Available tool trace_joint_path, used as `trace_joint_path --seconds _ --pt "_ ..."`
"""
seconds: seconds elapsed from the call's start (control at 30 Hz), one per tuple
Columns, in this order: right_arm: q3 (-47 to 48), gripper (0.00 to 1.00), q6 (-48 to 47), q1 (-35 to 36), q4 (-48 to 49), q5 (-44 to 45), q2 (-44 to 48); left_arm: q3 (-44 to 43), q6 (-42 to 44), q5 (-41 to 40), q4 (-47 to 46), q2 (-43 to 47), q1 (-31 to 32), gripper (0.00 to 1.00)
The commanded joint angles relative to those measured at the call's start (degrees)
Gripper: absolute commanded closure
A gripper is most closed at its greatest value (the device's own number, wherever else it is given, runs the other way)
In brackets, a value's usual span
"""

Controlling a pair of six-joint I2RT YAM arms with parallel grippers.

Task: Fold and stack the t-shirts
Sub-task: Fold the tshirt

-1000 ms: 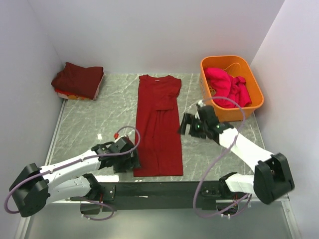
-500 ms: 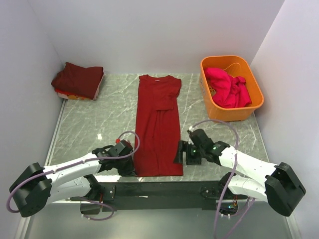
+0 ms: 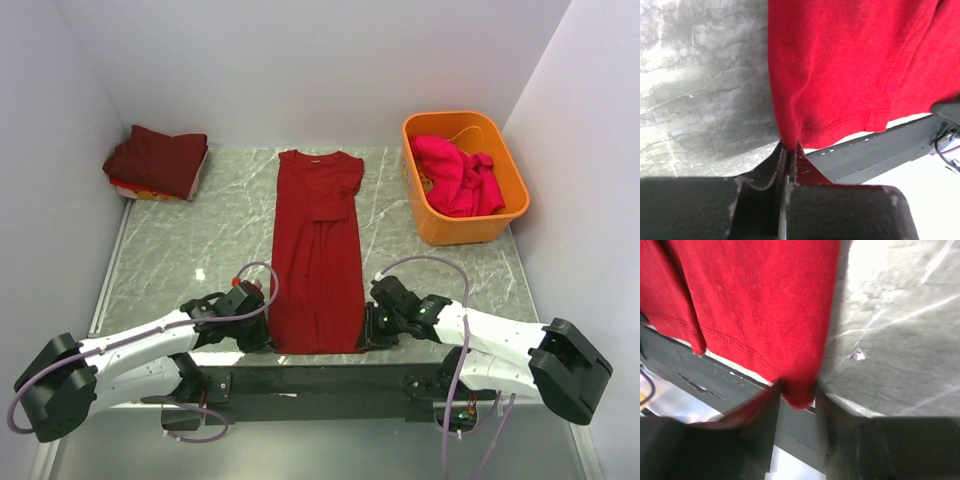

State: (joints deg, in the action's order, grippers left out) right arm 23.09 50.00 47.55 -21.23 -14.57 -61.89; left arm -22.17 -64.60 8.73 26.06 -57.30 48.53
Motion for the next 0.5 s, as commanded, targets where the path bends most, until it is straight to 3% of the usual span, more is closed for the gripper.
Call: trace_joint_path --seconds 0.0,0.1,0.13,0.3,0.47 --pt "-1.6 0.73 3.3 2.3 2.4 0.4 -0.9 0.9 -1.4 0.2 -1.3 2.4 -0.1 0.99" --pt "-2.2 0.97 6.7 4.9 1.7 1.6 0.4 1.5 -3.0 -0.1 0.1 3.9 0.0 0.99" --pt "-2.2 1.0 7.2 5.5 1.2 2.3 1.9 1.7 -3.3 0.1 0.6 4.6 0.0 0.99" --pt "-2.4 1.0 9.9 7.2 -1.3 3.1 6.9 3.5 -5.4 1.5 2.2 11.7 0.3 0.99" --pt "2.1 1.0 7.7 7.1 -4.0 7.3 8.1 -0.5 -3.6 0.7 1.2 13.8 0.3 0.99"
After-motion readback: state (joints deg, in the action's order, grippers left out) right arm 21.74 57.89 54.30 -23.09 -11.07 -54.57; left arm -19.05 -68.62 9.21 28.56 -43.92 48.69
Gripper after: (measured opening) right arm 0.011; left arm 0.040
